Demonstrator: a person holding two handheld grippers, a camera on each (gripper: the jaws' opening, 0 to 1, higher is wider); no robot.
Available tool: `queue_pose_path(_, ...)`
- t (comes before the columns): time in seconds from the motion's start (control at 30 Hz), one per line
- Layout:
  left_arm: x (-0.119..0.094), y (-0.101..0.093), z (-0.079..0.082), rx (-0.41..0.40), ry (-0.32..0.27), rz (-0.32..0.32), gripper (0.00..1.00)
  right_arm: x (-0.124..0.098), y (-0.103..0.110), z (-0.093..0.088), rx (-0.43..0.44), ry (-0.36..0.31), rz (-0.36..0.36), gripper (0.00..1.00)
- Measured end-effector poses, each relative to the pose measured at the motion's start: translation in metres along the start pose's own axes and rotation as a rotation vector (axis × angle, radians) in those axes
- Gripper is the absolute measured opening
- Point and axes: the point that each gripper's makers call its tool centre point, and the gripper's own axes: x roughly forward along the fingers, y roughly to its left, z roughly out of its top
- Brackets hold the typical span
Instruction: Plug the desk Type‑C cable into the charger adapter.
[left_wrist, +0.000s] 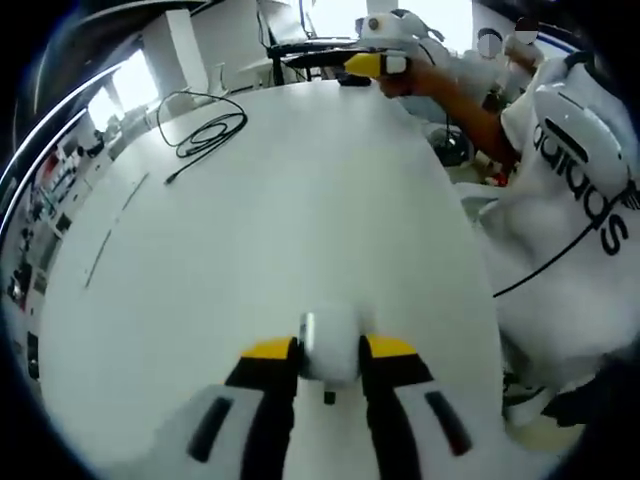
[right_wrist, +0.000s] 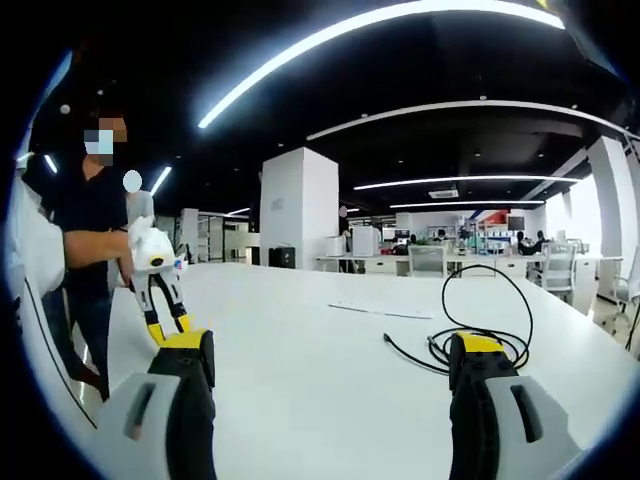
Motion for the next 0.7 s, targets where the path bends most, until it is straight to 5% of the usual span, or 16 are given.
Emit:
queue_pose_path(0.3, -0.001, -0.001, 0.0, 0.003, -0.002, 0.002, 0.25, 0.026, -0.009, 0.002, -0.07, 0.023, 0.065, 0.9)
queue_pose_path(0.7, -0.001, -0.003, 0.0, 0.003, -0.003, 0.008, 0.25, 0.086, -0.057, -0.024, -0.11, 0.153, 0.088, 0.88)
